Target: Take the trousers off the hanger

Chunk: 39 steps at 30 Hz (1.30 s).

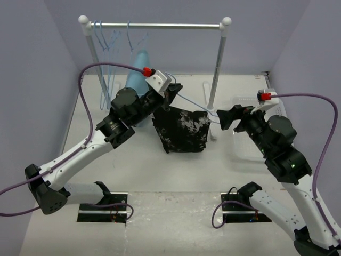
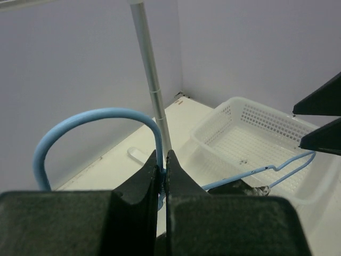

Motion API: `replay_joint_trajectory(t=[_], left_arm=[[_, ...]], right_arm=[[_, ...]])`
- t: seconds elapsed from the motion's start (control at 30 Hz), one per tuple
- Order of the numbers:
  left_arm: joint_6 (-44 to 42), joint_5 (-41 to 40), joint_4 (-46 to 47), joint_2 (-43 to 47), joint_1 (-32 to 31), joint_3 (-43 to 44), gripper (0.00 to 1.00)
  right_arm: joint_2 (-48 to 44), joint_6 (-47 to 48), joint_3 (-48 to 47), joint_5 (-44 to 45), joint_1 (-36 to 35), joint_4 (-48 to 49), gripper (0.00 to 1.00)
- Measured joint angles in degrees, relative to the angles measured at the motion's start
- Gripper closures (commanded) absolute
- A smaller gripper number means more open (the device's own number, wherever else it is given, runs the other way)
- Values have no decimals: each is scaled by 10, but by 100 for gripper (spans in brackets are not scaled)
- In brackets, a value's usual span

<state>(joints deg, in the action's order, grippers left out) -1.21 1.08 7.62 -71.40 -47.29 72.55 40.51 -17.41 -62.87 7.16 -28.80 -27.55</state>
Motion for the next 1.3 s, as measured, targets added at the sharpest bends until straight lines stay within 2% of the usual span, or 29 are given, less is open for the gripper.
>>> replay_joint_trajectory(t=[0.13,0.33,0.53,0.77,0.9,1.0,1.3], left_arm=[[-15,64,0,10,12,0,100],[-63,182,0,15,12,0,100],[-111,317,-47,11,26,30,100],[-144,406,-69,3,95,94,100],[-147,433,-64,1,119,106,100],[-147,446,-61,-2,120,112,100],[-113,488,-51,-6,120,116,100]], right_arm=[[3,-5,0,35,0,3,1],[23,25,1,2,0,20,1],[10,57,61,-24,0,28,1],[1,60,137,-94,-7,0,1],[5,73,178,-109,-64,7,1],[13,96,202,-111,-100,42,1],[47,204,237,-136,-115,254,1]])
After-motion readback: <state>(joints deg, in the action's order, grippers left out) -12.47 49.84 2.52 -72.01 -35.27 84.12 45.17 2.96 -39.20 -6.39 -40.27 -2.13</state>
